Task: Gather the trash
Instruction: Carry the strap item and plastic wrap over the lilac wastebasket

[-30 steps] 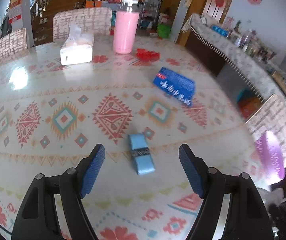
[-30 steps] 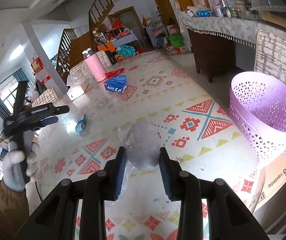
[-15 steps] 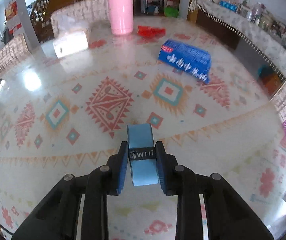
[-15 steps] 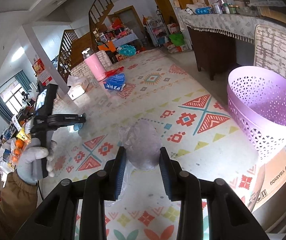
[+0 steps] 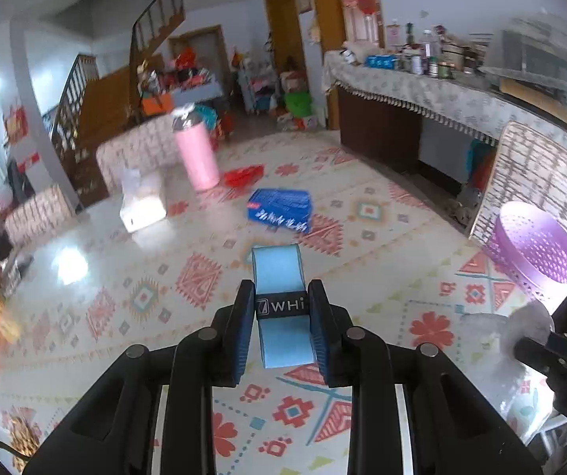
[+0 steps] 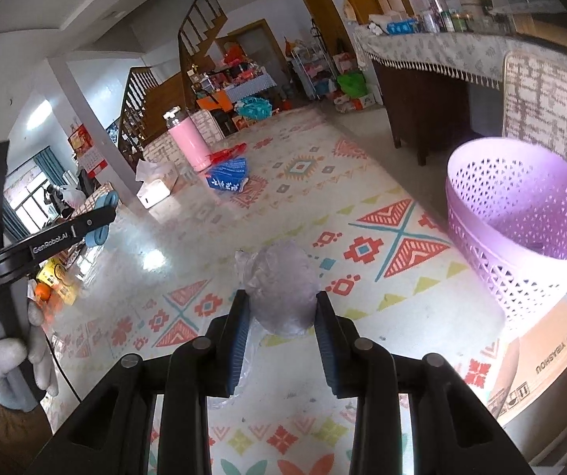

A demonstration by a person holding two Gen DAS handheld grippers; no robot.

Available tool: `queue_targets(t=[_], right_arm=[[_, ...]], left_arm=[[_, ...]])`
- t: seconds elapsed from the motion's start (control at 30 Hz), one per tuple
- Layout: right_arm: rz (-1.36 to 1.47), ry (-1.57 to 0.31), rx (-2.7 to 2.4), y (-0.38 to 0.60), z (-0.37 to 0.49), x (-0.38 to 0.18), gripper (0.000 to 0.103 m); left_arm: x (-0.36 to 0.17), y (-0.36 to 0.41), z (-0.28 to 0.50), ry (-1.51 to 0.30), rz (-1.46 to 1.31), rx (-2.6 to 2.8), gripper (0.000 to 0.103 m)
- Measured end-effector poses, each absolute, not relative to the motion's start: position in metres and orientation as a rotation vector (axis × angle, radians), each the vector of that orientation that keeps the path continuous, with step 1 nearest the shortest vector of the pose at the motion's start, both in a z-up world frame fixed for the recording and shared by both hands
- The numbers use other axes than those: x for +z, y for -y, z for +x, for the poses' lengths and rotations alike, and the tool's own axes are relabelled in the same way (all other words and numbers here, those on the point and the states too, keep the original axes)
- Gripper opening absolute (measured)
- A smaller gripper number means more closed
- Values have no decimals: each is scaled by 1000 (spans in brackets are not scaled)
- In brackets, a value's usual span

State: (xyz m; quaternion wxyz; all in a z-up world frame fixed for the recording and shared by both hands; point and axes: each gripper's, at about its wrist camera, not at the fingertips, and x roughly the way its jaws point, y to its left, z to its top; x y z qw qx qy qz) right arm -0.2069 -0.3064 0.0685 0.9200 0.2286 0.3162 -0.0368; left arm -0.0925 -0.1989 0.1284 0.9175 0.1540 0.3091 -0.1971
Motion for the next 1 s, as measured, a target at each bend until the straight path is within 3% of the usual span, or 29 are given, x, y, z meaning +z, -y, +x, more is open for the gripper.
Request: queue_targets(t=[1.0], right_arm=[[545, -566, -81, 356, -225, 86, 35]], left_arm=[[122, 253, -111, -626, 419, -460, 26]])
